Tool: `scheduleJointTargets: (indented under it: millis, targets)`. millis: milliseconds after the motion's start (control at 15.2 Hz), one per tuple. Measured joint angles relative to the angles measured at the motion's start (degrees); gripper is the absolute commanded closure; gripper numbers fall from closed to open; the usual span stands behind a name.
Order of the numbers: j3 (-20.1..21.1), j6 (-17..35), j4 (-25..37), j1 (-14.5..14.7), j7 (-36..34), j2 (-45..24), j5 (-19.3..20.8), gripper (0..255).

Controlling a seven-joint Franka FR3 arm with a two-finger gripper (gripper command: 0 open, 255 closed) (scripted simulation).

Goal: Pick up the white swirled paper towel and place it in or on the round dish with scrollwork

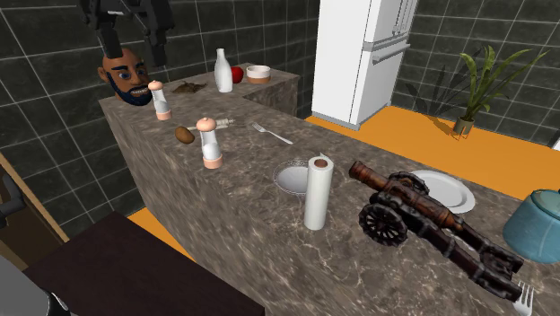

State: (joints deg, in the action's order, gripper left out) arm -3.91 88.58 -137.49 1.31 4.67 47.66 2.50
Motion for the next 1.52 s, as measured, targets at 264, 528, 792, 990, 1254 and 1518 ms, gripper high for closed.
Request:
scheduleJointTargets:
  millis: [264, 528, 792, 990, 1254, 1518]
  targets:
    - [-1.58, 3.42, -1.18, -0.41, 1.45, -2.14, 0.97, 0]
    - [-4.82, 10.27, -1.17, -1.01, 4.41, -8.72, 2.52, 0]
    - [-7.7, 16.83, -0.77, -1.34, 7.1, -15.34, 3.26, 0]
    - [-10.17, 21.72, 0.78, -1.47, 9.63, -21.54, 3.31, 0]
    - [-12.97, 27.71, 2.71, -1.49, 12.99, -29.25, 2.41, 0]
    - [-15.44, 32.78, 7.01, -1.34, 16.99, -38.64, -0.19, 0]
